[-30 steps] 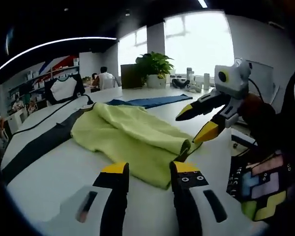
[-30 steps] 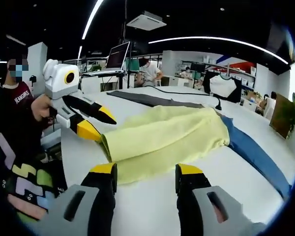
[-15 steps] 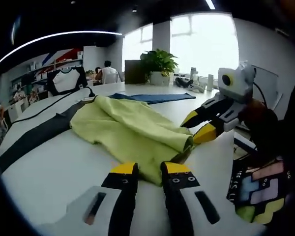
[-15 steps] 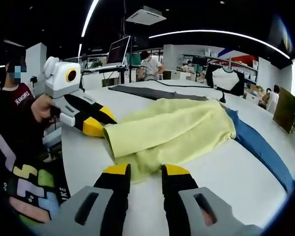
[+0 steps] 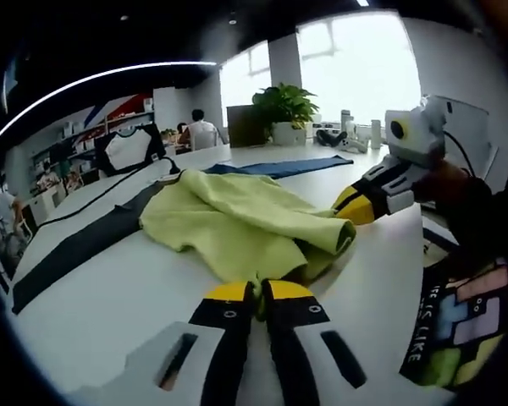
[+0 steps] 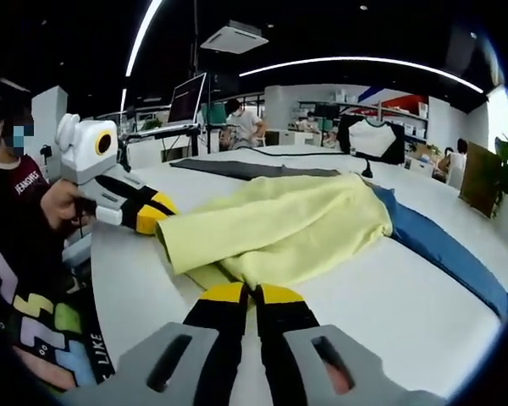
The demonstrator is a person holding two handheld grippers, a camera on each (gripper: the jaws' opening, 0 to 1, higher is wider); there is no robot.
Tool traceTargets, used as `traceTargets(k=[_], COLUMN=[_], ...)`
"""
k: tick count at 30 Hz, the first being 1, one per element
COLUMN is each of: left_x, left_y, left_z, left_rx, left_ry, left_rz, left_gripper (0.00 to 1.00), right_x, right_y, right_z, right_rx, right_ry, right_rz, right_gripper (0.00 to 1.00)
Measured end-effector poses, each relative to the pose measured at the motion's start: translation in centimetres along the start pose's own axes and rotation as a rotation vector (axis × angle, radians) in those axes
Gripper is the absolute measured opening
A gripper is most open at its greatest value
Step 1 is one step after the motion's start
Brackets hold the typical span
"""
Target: Fold the garment on the visible template until the final outline fits inside the template.
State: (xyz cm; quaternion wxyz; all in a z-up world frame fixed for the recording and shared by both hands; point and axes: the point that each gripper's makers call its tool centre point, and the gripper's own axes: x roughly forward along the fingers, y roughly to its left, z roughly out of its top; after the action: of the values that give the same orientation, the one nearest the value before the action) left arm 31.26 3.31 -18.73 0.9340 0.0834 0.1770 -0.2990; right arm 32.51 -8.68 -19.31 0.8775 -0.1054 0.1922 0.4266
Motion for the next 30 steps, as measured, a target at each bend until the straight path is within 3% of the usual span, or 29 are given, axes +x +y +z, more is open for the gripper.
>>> traceTargets(k=[6, 20, 30], left_x=[-0.9, -3.0, -4.2], left_y=[0.5, 2.5, 3.8], left_z=[-0.4, -1.2, -1.7], left_rx=[-0.027, -0.025, -0.012], left_ry=[0.002, 0.026, 0.049], left_rz=[0.008, 0.046, 0.094], left_gripper=[0.06, 0.06, 0.06], right_x=[-0.9, -4.7, -5.5], right_y=[-0.9, -4.9, -6.2], right_z=[0.3, -1.9, -2.1], right_rx=[0.035, 0.113, 0.086], right_ry=[-0.016, 0.033, 0.049], right_rz=[-0.019, -0.135, -0.201], right_gripper=[0.01, 0.01, 0.01])
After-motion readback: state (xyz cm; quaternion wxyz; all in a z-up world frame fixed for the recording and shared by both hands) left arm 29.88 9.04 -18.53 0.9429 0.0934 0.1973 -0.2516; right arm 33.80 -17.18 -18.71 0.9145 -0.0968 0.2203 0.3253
